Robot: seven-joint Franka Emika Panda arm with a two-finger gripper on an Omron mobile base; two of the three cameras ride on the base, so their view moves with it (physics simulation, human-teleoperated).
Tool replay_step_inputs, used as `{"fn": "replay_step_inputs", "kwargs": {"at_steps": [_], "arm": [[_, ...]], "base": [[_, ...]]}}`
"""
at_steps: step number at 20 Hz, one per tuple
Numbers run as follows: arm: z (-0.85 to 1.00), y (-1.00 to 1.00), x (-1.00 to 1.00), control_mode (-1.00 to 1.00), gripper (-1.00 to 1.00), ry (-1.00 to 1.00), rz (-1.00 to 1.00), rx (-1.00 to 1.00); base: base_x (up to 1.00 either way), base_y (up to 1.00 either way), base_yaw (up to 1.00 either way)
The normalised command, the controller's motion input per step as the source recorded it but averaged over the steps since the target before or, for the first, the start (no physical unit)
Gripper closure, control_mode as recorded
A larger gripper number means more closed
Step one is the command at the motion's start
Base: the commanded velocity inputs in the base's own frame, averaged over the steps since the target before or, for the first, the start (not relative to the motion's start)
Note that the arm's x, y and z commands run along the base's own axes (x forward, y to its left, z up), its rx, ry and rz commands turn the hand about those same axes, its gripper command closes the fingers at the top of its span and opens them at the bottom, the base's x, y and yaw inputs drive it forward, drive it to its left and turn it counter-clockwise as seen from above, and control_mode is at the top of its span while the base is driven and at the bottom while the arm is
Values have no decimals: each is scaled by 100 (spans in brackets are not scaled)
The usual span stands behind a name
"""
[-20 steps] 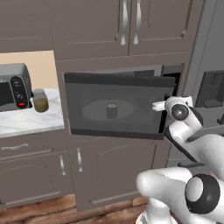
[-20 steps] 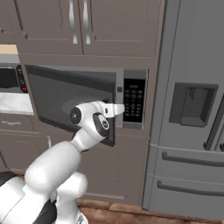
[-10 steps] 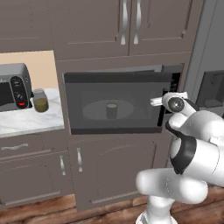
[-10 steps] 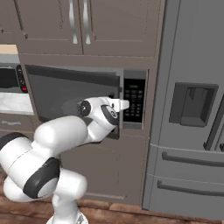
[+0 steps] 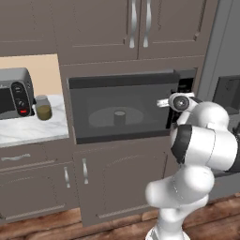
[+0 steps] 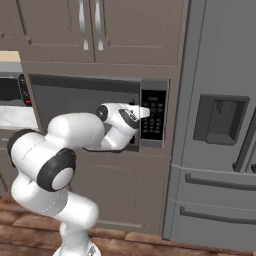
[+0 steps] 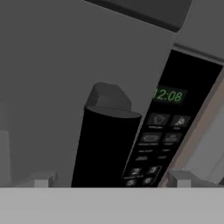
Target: Pick the mug from the counter and place it inside the microwave. Then close the microwave.
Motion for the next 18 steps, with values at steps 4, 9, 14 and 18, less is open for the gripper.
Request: {"fn": "replay_step_inputs", "kwargs": {"at_steps": [4, 9, 14, 18], "arm": [[9, 0, 46, -100, -100, 0, 0, 3], [6, -1, 42, -100, -100, 0, 0, 5], [1, -5, 42, -100, -100, 0, 0, 7], [0, -7, 45, -100, -100, 0, 0, 8]], "base": [[0, 0, 0], [0, 0, 0], [0, 0, 0], [0, 0, 0]]}}
